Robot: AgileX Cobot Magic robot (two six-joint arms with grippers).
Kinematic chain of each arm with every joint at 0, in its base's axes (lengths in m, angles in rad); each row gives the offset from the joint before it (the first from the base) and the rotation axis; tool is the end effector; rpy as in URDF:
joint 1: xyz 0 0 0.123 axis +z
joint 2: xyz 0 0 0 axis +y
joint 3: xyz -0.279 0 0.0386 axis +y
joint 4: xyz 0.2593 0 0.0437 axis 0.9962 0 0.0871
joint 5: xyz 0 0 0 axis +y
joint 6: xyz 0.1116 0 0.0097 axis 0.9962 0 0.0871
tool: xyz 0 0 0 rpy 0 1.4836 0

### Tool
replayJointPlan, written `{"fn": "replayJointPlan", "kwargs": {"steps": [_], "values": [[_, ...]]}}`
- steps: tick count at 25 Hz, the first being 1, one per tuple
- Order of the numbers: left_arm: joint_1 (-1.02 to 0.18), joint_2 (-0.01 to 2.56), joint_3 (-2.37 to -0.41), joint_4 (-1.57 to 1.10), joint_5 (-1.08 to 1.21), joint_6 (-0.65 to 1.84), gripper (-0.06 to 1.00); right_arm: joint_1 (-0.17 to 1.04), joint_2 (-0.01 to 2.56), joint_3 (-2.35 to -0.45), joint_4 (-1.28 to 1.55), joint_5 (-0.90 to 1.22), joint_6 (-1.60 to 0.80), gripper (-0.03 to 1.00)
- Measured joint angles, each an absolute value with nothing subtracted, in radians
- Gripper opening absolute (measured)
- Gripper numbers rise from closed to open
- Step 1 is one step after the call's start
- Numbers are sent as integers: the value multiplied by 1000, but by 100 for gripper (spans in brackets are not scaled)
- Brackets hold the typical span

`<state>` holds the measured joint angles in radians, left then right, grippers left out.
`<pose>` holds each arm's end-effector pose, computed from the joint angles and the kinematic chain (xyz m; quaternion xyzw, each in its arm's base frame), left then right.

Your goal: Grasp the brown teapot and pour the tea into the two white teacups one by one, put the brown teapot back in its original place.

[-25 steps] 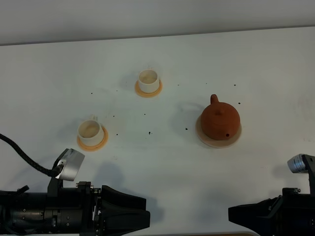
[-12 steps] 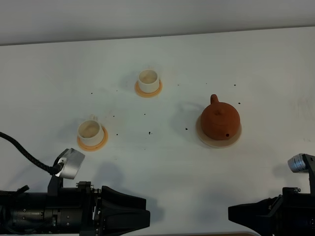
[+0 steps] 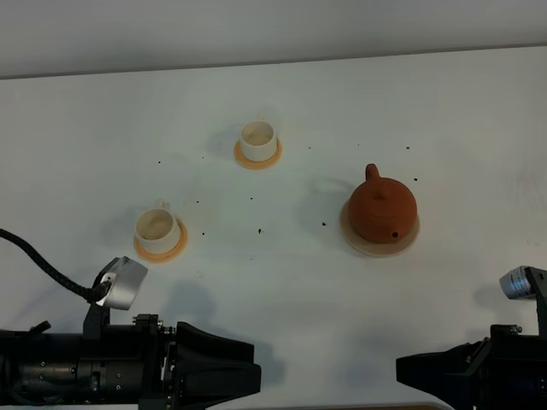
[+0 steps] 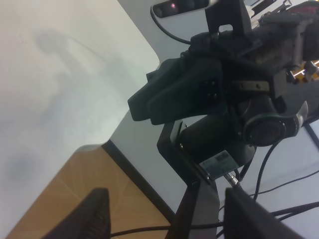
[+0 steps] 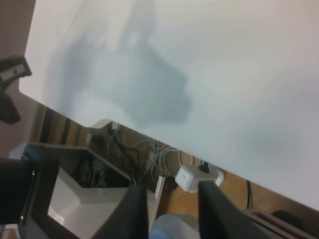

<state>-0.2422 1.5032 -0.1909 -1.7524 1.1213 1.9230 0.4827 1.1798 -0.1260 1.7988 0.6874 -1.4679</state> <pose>0.1333 -0.1352 0.1249 0.2556 0.7820 -0.5235 0.2217 0.1077 0.1347 0.1298 -0.1638 0.8663 0.4274 0.2000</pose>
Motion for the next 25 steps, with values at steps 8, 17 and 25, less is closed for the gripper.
{"fn": "replayJointPlan", "kwargs": {"steps": [8,17,25], "values": [[-242,1506,-343,-1743,1085,1739,50,483,1180,-200,1799,621,-1469,24],[-242,1504,-626,-1352,1071,1250,50,483,1180,-375,1675,516,-1468,24],[-242,1369,-845,-883,990,717,50,483,1180,-482,1596,465,-1428,24]]}}
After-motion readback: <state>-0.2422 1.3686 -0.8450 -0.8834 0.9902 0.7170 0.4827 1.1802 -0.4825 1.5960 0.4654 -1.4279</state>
